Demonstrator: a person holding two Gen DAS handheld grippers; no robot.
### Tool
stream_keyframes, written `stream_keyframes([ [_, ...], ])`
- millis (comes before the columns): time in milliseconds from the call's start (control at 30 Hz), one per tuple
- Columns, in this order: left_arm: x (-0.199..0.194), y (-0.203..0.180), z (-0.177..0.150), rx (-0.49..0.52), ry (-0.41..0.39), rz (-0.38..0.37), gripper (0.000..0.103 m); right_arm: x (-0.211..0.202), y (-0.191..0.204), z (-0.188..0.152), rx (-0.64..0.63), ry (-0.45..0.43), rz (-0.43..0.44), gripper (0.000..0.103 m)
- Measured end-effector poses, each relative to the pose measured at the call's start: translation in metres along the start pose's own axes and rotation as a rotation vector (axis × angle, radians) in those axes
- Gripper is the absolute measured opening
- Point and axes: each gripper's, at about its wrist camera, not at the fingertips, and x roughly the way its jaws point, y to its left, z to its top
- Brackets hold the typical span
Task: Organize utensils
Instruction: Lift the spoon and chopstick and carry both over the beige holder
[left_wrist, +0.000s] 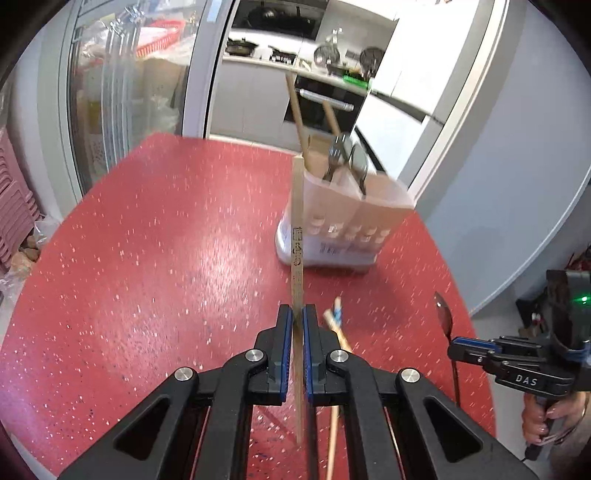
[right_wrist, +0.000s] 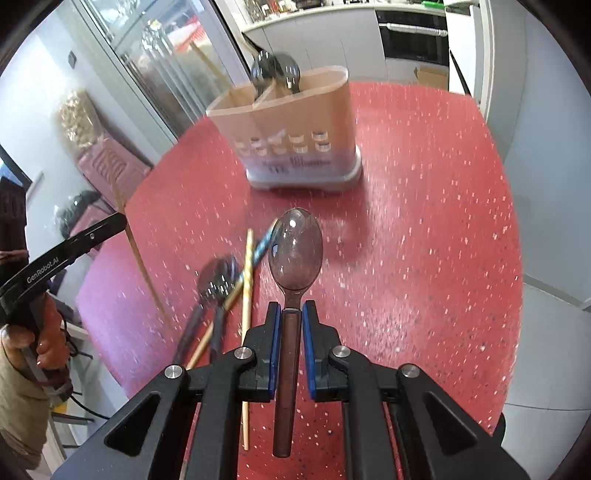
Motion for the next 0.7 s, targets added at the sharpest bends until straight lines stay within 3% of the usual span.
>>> stream_keyframes([
  [467, -0.045, -0.031, 0.056, 0.036, -0.147, -0.045, 0.034, -0.030, 0.000, 0.054, -0.001, -0.128, 0.026, 0.013],
  [700, -0.053, -0.046, 0.102, 0.062, -0.215, -0.067, 0.034, -0.039, 0.001, 0.087, -0.020, -0.164, 0.020, 0.013],
])
